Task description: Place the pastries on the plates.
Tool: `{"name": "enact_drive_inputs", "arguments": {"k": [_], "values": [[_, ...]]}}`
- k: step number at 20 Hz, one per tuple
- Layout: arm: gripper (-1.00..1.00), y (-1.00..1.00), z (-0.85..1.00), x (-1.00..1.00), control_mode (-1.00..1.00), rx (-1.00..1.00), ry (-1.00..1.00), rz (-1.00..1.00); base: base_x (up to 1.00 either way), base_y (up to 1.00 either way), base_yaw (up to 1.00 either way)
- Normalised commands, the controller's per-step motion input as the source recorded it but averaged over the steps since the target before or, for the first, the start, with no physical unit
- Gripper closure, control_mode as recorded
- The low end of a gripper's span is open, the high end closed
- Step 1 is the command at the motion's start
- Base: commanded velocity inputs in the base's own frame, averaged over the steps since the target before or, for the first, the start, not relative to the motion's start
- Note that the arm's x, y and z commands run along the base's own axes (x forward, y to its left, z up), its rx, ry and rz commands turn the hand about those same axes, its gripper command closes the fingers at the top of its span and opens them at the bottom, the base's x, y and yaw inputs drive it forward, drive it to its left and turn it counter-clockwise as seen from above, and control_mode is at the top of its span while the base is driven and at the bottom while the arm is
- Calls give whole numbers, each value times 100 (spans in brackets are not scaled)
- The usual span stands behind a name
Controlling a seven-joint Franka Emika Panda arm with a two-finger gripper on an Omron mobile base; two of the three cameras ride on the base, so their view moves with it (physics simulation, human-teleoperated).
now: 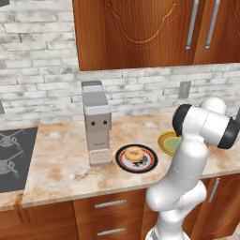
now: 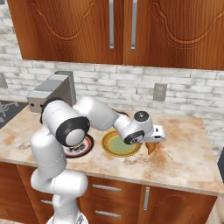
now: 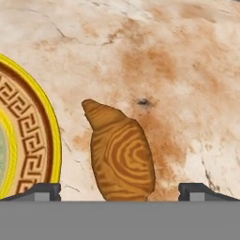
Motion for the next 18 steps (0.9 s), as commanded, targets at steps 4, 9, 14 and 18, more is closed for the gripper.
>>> {"name": "enact_drive_inputs", "arguments": {"k": [4, 9, 14, 18], "values": [[-100, -1, -23, 0, -100, 0, 0, 1, 0, 0, 0], [-100, 0, -16, 2, -100, 0, 0, 1, 0, 0, 0], [-100, -10, 1, 4, -100, 2, 0, 0, 0, 0, 0], [-100, 0, 20, 0, -100, 3, 0, 0, 0, 0, 0]]}}
